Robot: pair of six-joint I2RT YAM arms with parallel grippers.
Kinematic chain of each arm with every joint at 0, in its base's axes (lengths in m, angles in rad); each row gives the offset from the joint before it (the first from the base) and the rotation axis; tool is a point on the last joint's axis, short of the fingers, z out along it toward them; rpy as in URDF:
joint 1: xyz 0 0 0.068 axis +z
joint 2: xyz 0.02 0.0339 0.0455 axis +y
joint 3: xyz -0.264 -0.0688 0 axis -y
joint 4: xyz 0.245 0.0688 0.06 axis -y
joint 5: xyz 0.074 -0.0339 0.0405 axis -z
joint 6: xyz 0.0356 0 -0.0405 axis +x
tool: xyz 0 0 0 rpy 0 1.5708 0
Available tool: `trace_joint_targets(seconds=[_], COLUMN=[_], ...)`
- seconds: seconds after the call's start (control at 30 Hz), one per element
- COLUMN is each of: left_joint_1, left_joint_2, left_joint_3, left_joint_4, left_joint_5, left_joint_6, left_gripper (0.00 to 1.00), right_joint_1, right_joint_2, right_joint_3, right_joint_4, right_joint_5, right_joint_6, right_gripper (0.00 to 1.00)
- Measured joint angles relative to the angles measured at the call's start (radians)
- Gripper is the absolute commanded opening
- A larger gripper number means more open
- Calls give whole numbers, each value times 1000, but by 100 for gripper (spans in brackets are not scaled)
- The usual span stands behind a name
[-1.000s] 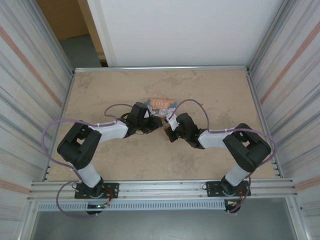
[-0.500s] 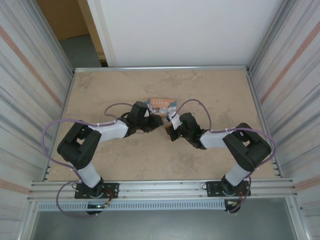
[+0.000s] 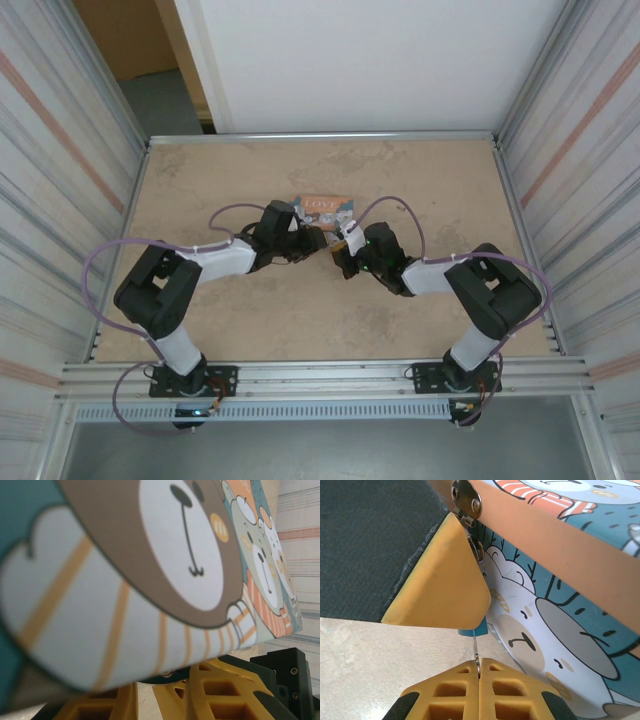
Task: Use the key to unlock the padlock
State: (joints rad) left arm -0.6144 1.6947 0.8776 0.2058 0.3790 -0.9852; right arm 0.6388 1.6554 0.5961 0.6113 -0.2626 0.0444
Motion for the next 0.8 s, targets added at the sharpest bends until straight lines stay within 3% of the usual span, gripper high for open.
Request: trace_joint_targets(seconds=[0.8], left_joint_1=[0], left_joint_2=[21], left_joint_3=[41], left_joint_4=[-7], left_joint_5=[-21], left_joint_6=[0], left_gripper=[13], right_joint_1=[-26], right_joint_2=[27], right_joint_3=[74], right_joint_4=[-31], right_joint_5=[-30], right_joint_6=[0], right_gripper=[0])
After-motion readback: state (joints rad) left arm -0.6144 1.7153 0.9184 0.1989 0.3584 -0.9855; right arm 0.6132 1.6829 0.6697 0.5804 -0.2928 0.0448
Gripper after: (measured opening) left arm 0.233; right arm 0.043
